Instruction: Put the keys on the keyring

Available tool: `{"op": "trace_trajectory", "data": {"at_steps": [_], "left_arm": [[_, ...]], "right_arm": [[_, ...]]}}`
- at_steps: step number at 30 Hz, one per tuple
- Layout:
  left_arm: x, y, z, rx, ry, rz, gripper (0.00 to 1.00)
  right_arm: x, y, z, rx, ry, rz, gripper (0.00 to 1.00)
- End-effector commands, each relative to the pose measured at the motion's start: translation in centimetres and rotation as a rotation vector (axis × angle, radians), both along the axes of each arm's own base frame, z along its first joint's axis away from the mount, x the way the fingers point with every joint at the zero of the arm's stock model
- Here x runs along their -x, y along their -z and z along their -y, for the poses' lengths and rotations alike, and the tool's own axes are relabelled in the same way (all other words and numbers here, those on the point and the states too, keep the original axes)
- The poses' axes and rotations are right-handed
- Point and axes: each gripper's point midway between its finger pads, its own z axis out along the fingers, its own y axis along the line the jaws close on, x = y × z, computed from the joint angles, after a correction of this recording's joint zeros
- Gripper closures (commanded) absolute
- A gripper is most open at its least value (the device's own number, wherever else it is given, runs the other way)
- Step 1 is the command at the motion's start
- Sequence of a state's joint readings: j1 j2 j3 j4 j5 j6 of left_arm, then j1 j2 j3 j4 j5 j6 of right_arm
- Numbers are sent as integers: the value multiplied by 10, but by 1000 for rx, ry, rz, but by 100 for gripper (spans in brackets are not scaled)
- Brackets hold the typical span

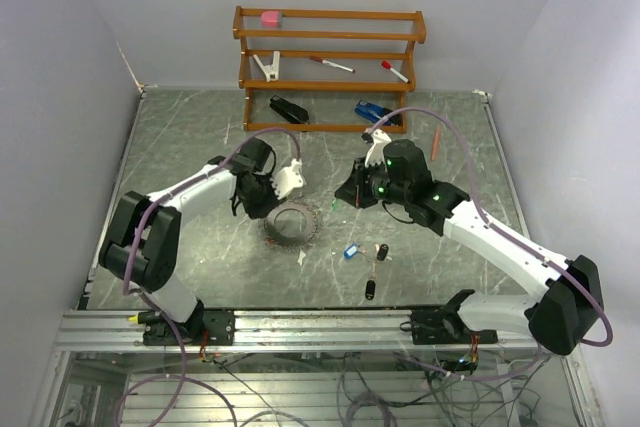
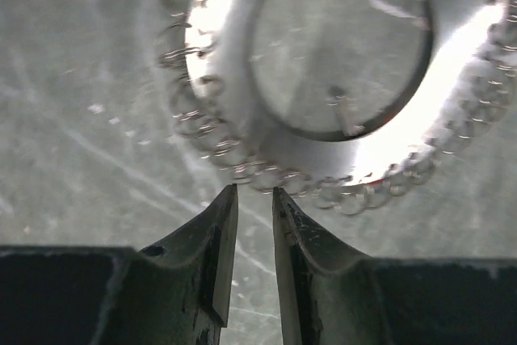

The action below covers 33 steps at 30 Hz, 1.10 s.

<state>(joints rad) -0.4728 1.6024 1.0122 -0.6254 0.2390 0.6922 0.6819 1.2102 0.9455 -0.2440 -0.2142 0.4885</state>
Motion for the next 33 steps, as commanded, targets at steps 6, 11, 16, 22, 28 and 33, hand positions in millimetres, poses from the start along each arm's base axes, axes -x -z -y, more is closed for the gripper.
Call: {"op": "trace_trajectory", "data": {"at_steps": [6, 11, 16, 22, 28, 33], "left_arm": [[-56, -6, 0, 135, -82, 50, 65], [-69, -12, 19, 212, -58, 47, 65], [-80, -20, 32, 254, -7, 48, 65], [-72, -9, 35, 251, 84, 5, 65], [-67, 2, 37, 255, 114, -22, 65], [-66, 7, 38, 255, 137, -42, 65]], "right_arm": [[-7, 10, 0, 3, -12, 0, 100], [-9, 14, 2, 7, -6, -6, 100], [-12, 14, 4, 9, -1, -4, 100], [-14, 14, 6, 12, -2, -3, 100], [-16, 15, 5, 9, -4, -5, 100], [-17, 14, 5, 11, -2, -3, 100]]}}
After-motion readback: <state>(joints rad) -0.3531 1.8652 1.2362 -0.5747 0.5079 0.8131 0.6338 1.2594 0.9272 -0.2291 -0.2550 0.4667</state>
